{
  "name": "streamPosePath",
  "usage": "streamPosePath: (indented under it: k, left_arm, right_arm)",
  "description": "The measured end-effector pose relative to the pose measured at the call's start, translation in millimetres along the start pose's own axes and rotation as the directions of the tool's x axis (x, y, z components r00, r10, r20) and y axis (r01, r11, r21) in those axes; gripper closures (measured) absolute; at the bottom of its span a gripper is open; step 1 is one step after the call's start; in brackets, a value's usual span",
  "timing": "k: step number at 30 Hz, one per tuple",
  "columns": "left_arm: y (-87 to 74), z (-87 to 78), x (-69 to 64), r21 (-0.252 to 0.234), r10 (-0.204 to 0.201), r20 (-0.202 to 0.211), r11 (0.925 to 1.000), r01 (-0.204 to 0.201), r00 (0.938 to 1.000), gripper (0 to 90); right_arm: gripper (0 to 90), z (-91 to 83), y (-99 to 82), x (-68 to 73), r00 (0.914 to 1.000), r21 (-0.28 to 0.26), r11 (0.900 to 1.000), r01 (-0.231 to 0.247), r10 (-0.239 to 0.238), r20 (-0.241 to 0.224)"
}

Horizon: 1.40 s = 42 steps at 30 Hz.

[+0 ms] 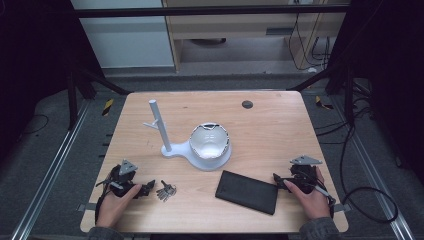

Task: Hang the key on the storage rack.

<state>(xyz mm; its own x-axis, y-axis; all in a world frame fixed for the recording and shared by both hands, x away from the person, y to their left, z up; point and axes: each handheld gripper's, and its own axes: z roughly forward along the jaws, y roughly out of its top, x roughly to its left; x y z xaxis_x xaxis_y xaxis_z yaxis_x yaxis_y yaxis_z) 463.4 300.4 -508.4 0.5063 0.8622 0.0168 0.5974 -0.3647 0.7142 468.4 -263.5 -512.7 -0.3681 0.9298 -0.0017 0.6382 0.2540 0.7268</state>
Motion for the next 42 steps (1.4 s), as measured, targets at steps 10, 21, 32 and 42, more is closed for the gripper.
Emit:
streamPosePath:
  k: [10,21,32,42]
  left_arm:
    - [12.6,-14.2,-17.1,-0.007,0.103,0.024,0.9946,-0.103,0.9944,9.2]
    - [10.7,-20.5,-10.0,-0.023,0.065,0.005,0.9976,-0.065,0.9979,7.9]
    - [25.4,-35.4,-32.5,0.091,0.185,0.065,0.9775,-0.19,0.9806,5.1]
    - [42.7,-30.9,-65.5,0.212,0.299,0.172,0.9192,-0.332,0.9384,15.9]
  right_arm:
    - [2.3,-2.1,-2.3,0.5,1.0,-0.001,1.0,0.001,-0.001,0.004]
    - [2.2,-3.0,-3.1,0.3,1.0,-0.001,1.0,-0.001,0.001,0.003]
    - [2.3,-4.0,-3.9,0.7,1.0,0.0,1.0,-0.006,0.006,0.006]
    - [2.3,-4.5,-4.7,0.6,0.9999,-0.001,1.0,-0.004,0.004,0.01]
